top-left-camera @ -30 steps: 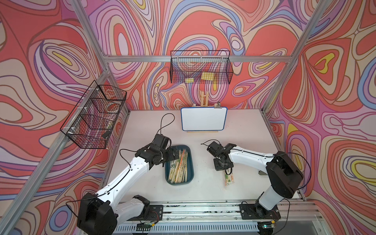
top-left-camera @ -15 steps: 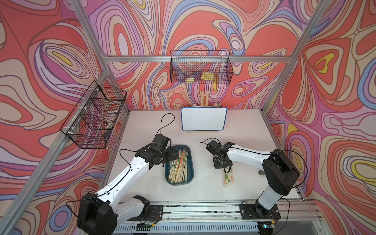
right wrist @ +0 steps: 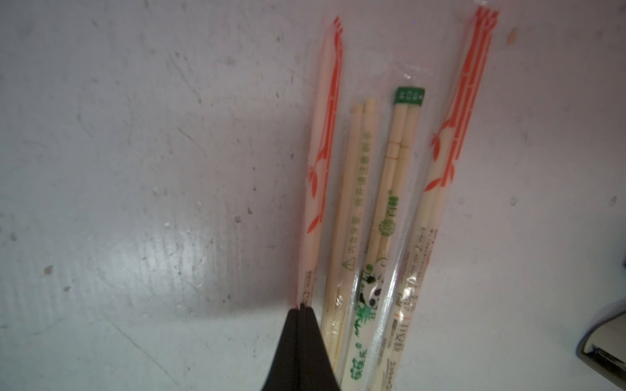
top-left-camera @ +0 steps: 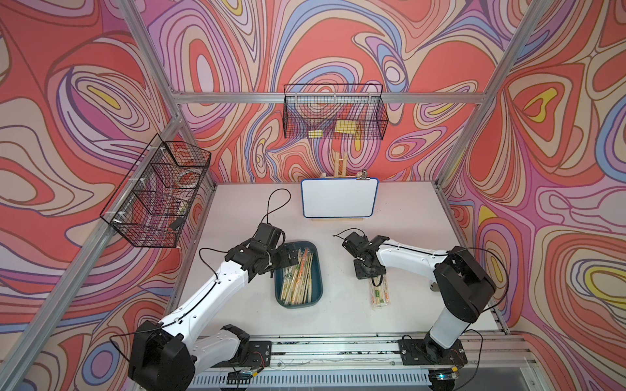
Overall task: Take the paired disposable chopsticks out of the storage box
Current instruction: Place the paired disposable chopsticks at the center of the board.
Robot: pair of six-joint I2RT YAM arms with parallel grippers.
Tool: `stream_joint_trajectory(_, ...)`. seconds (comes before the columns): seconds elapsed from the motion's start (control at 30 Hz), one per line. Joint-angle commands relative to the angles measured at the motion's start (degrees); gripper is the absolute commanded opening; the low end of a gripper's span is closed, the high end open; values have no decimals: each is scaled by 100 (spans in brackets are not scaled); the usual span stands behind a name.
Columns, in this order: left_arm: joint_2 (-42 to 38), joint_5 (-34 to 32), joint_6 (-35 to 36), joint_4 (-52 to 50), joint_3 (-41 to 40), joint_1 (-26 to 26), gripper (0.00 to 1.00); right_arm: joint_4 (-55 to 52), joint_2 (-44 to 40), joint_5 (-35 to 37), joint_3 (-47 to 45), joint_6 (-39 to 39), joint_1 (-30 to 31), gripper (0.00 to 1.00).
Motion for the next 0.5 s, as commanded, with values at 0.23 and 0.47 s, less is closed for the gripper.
stream_joint_trajectory(0.23,-56,-100,50,-124,92,-36,100,-170,-205,101,261,-40,-39,31)
stream_joint_trajectory(0.47,-154,-309,11,-184,30,-30,100,-185,-682,-272,438,12,-39,36)
